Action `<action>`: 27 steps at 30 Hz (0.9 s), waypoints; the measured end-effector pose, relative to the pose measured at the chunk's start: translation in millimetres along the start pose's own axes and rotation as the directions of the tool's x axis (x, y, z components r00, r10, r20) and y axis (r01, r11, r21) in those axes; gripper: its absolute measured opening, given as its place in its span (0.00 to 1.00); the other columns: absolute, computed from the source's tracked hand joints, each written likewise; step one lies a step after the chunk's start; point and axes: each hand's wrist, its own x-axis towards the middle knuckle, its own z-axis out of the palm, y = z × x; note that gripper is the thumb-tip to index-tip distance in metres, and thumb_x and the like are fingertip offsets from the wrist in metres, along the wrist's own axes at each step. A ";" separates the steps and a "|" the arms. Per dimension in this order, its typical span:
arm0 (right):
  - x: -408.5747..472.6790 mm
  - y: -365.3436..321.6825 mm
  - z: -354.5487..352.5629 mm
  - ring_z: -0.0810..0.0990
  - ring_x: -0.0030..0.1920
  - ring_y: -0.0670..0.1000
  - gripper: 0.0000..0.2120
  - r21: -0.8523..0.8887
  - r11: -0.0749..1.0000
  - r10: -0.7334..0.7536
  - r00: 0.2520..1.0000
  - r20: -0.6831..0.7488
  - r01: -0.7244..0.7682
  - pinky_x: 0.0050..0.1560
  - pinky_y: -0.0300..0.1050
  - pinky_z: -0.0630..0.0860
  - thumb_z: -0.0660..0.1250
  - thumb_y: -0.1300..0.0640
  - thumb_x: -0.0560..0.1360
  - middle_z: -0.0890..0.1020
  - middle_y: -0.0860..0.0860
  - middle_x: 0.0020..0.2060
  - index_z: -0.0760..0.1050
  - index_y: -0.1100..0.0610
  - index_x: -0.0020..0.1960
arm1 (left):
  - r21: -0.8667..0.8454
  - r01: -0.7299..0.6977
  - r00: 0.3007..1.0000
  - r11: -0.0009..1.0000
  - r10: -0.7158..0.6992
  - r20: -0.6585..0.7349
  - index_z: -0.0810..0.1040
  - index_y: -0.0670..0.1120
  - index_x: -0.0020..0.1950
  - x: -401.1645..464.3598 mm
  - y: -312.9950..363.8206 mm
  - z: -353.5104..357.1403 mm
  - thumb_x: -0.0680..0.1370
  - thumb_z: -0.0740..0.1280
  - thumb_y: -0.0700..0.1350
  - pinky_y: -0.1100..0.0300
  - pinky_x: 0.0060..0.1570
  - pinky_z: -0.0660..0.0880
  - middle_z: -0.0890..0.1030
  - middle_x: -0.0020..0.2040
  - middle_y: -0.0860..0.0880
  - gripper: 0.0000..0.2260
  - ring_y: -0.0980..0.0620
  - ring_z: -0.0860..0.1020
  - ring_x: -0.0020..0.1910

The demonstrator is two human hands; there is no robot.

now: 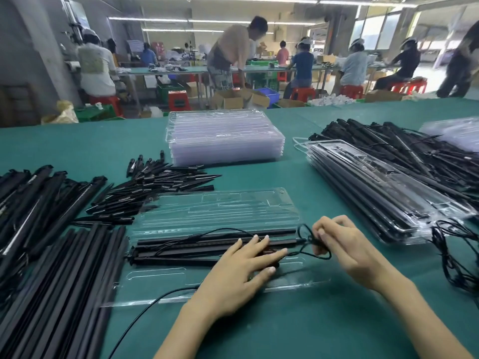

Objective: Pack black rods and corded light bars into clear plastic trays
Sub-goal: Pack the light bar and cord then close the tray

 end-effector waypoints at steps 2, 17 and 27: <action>-1.7 -2.4 -7.5 0.71 0.43 0.46 0.09 -0.192 0.972 -0.126 0.990 0.069 0.137 0.51 0.41 0.66 0.55 0.53 0.80 0.77 0.42 0.39 0.70 0.48 0.43 | -0.038 0.003 1.000 0.999 -0.003 -0.014 0.61 0.71 0.69 -0.7 0.3 -1.0 0.82 0.54 0.54 0.64 0.74 0.40 0.51 0.75 0.64 0.17 0.67 0.44 0.74; -45.5 -60.7 19.7 0.73 0.32 0.40 0.24 -0.174 0.817 0.562 0.826 0.034 -0.549 0.34 0.36 0.69 0.64 0.24 0.59 0.75 0.45 0.31 0.73 0.40 0.45 | 0.279 0.186 0.983 0.942 -0.181 -0.043 0.46 0.66 0.75 0.6 3.1 4.3 0.82 0.47 0.58 0.38 0.62 0.21 0.40 0.75 0.65 0.21 0.61 0.30 0.73; -9.7 -52.0 7.4 0.75 0.26 0.51 0.04 0.507 0.782 0.370 0.925 0.093 -0.363 0.32 0.41 0.75 0.57 0.57 0.81 0.79 0.54 0.29 0.67 0.50 0.48 | 0.318 0.408 0.913 0.856 -0.386 -0.132 0.36 0.74 0.69 -3.2 -2.0 5.2 0.69 0.39 0.75 0.29 0.61 0.28 0.34 0.77 0.54 0.29 0.54 0.31 0.74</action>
